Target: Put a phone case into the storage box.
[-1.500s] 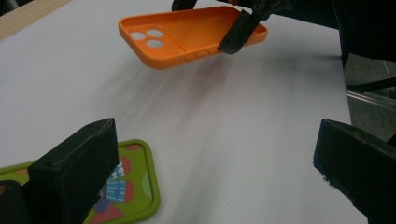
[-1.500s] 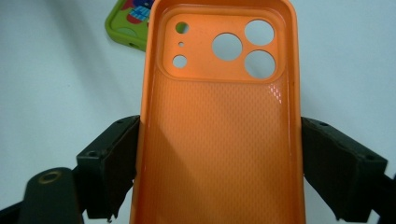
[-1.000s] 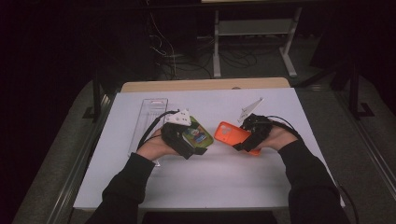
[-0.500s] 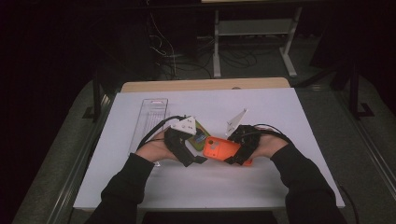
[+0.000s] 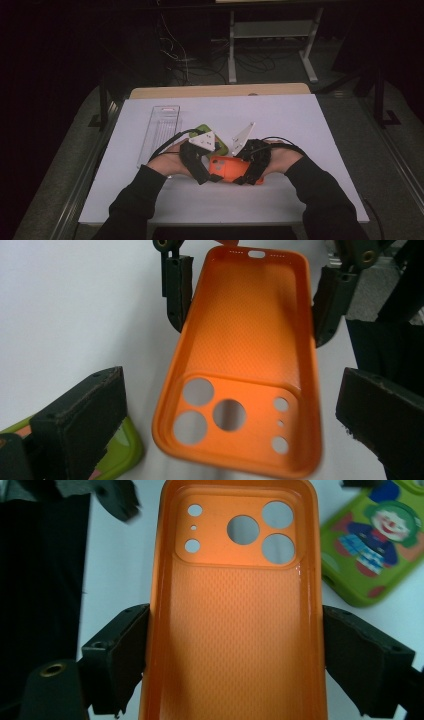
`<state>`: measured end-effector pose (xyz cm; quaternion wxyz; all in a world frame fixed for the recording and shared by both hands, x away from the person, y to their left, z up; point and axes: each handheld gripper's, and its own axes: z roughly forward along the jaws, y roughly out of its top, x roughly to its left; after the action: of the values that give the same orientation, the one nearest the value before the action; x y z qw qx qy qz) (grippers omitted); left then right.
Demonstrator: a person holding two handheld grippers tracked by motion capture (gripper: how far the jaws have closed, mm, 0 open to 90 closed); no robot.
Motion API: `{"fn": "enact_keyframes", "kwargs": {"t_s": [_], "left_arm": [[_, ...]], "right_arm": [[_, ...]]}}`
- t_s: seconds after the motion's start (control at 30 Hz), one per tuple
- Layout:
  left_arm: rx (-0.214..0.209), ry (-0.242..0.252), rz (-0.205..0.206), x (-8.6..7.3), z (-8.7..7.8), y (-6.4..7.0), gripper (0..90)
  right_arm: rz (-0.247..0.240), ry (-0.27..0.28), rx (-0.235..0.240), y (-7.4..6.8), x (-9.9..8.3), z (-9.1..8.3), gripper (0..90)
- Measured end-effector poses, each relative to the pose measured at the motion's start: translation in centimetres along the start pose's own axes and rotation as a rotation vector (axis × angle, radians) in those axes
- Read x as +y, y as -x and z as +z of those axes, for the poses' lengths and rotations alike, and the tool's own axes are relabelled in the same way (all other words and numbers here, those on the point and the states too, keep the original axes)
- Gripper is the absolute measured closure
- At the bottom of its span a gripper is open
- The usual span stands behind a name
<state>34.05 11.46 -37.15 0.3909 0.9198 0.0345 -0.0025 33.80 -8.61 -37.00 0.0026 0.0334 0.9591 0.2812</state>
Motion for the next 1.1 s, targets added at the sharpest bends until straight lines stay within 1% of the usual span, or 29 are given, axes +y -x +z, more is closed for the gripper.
{"fn": "enact_keyframes", "kwargs": {"t_s": [0.03,0.1,0.2,0.27,0.37,0.53,0.57,0.6,0.63,0.77,0.8,0.83,0.9,0.93,1.1], "left_arm": [[-0.013,-0.009,0.007,0.0,0.2,0.1,0.0],[-0.019,-0.010,0.009,0.0,0.3,0.2,0.0],[-0.038,-0.032,0.014,0.0,0.6,0.4,0.0],[-0.045,-0.037,0.019,0.0,0.7,0.4,0.0],[-0.047,-0.048,0.023,-0.1,0.9,0.5,0.0],[-0.055,-0.091,0.038,-0.2,1.4,0.6,0.0],[-0.056,-0.087,0.030,-0.2,1.6,0.7,0.0],[-0.058,-0.096,0.036,-0.2,1.6,0.7,0.0],[-0.063,-0.103,0.033,-0.2,1.7,0.7,0.0],[-0.065,-0.109,0.035,-0.2,1.8,0.8,0.0],[-0.065,-0.108,0.038,-0.2,1.8,0.8,1.7],[-0.065,-0.109,0.041,-0.2,1.8,0.8,5.4],[-0.069,-0.113,0.045,-0.2,1.9,0.7,7.0],[-0.070,-0.125,0.058,-0.2,1.9,0.6,9.3],[-0.072,-0.118,0.051,-0.3,1.9,0.6,13.4]], "right_arm": [[-0.004,-0.001,0.004,-0.1,0.1,0.0,15.2],[-0.012,-0.001,0.005,-0.2,0.3,0.1,15.1],[-0.021,0.000,0.008,-0.5,0.6,0.1,15.1],[-0.021,0.000,0.010,-0.6,0.7,0.0,15.2],[-0.025,0.002,0.009,-0.6,0.7,0.0,15.2],[-0.031,0.009,0.008,-0.5,0.6,-0.1,15.1],[-0.032,0.010,0.008,-0.5,0.6,-0.1,15.1],[-0.031,0.009,0.009,-0.6,0.6,-0.1,15.1],[-0.037,0.013,0.009,-0.5,0.7,-0.1,15.1],[-0.038,0.012,0.010,-0.6,0.7,-0.1,15.1],[-0.037,0.012,0.011,-0.6,0.7,0.0,15.1],[-0.038,0.011,0.011,-0.6,0.7,0.0,15.1],[-0.038,0.011,0.012,-0.6,0.7,0.0,15.1],[-0.040,0.011,0.012,-0.6,0.7,0.0,15.1],[-0.043,0.013,0.013,-0.6,0.7,-0.1,15.1]]}}
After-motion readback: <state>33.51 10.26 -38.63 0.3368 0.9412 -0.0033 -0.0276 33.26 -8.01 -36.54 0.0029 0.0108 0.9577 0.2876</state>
